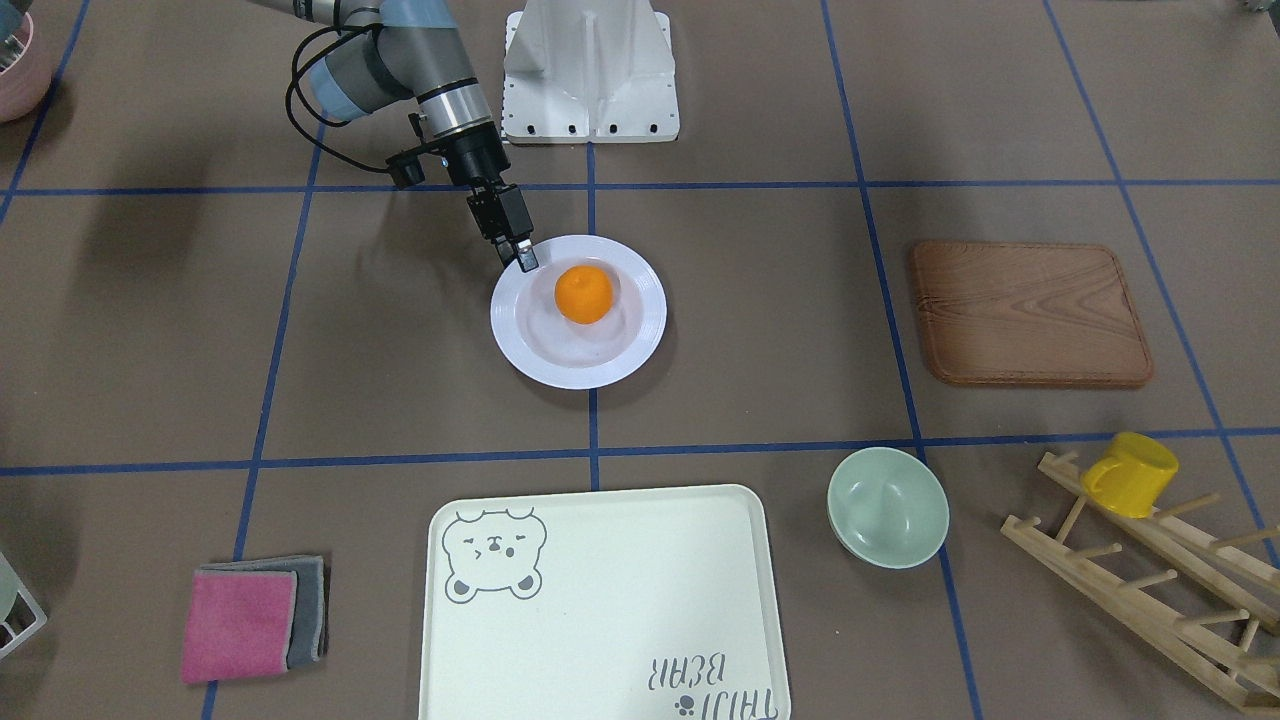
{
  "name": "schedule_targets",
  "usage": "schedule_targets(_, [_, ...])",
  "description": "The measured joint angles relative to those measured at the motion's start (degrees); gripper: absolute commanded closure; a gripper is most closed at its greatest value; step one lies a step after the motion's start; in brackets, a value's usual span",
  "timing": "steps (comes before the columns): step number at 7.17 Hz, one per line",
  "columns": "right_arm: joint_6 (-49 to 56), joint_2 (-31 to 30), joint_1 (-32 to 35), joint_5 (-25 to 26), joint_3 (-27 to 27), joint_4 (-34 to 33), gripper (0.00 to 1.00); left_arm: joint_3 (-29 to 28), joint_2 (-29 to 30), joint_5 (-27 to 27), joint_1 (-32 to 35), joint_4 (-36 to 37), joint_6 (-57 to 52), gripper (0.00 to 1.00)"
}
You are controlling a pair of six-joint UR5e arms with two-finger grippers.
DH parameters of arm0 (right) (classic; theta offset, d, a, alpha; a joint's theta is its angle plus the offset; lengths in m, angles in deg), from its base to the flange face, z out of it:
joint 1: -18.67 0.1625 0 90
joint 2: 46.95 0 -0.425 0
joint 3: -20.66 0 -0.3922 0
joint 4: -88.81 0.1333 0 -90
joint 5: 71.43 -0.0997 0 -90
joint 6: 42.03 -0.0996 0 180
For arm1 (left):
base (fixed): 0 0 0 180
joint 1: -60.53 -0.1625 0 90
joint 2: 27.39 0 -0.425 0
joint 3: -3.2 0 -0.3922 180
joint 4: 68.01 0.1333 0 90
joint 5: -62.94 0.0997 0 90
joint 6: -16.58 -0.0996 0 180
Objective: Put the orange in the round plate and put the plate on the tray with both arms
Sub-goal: 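Grasp the near rim of the white plate with the right gripper, then slide the plate with the orange toward the bear tray with the right gripper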
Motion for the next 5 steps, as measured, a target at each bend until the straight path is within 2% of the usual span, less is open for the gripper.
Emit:
schedule_targets(1, [-1.26,0.72,0.34,-0.08,-0.53,-0.02,1.00,0.05,0.00,0.00,0.00,0.00,0.00,0.01])
schedule_targets(5, [-3.45,1.84,0.97,-0.10,-2.11,0.07,1.00,0.26,-0.04,0.00,0.00,0.00,-0.02,0.01])
